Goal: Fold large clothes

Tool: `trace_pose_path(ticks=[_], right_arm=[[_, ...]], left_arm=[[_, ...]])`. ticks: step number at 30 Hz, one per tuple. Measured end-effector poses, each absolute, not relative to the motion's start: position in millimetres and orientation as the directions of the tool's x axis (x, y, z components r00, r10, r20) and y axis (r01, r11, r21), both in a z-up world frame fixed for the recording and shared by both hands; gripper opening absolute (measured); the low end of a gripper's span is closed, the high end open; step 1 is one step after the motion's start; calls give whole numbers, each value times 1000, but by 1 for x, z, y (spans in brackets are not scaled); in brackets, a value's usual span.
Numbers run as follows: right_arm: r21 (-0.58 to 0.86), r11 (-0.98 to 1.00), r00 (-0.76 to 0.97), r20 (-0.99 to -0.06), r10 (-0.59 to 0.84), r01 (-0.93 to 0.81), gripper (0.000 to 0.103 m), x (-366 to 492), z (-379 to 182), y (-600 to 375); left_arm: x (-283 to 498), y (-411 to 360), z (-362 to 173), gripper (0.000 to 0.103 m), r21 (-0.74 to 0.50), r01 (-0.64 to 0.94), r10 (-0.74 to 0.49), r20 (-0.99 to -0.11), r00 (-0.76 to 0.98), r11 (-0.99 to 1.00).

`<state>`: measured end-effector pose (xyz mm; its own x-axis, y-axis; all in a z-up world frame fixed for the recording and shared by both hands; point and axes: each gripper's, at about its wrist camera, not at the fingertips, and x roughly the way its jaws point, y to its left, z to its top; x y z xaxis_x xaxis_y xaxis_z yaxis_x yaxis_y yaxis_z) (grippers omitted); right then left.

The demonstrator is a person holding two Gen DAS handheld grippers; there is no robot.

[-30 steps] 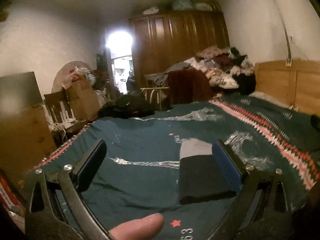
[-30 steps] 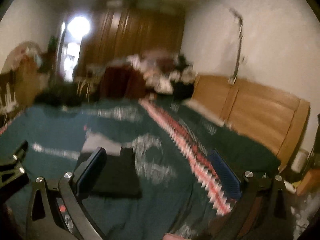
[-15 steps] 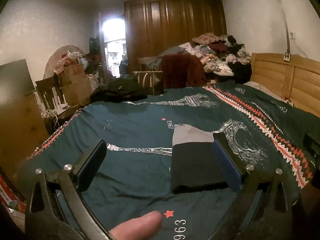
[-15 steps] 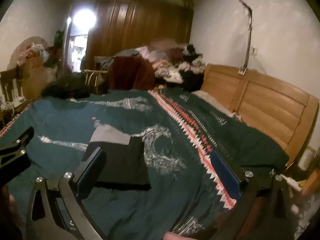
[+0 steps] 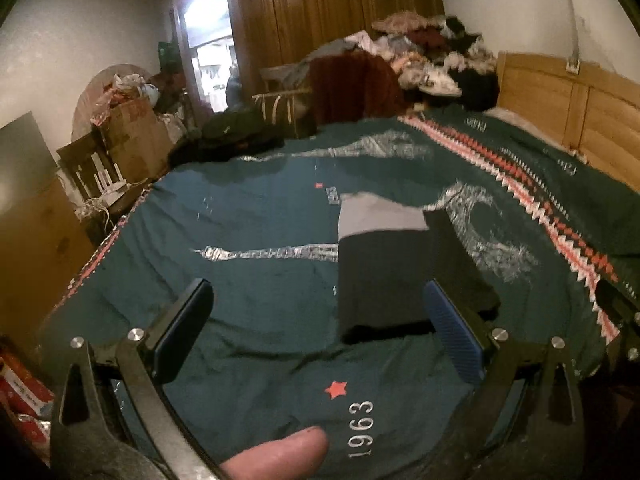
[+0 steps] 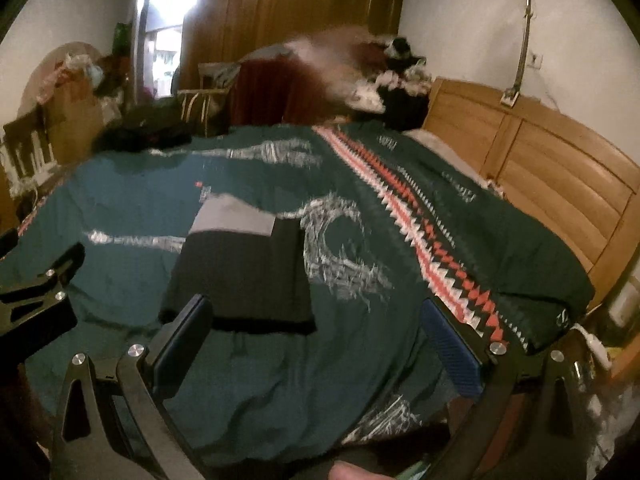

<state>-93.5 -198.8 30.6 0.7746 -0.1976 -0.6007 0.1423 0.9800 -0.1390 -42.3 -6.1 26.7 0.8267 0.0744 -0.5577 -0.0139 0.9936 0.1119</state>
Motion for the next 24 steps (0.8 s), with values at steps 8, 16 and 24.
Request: trace_pose_path(ticks=[8,16,24], right_arm=[[-114,983,759,-625,-182,143,103,-93,28,-205],[-126,979,770,-605,-204,161,103,-93,38,-207],[-125,978,762,-612,-211,169,103,-91,35,-209]], left_arm=[[-41,-13,32,103,104,12,49,-569,821,995],[-36,-14,31,103,105,12,51,-574,817,994],[-35,-15,29,103,116,4,62,-563,824,993]])
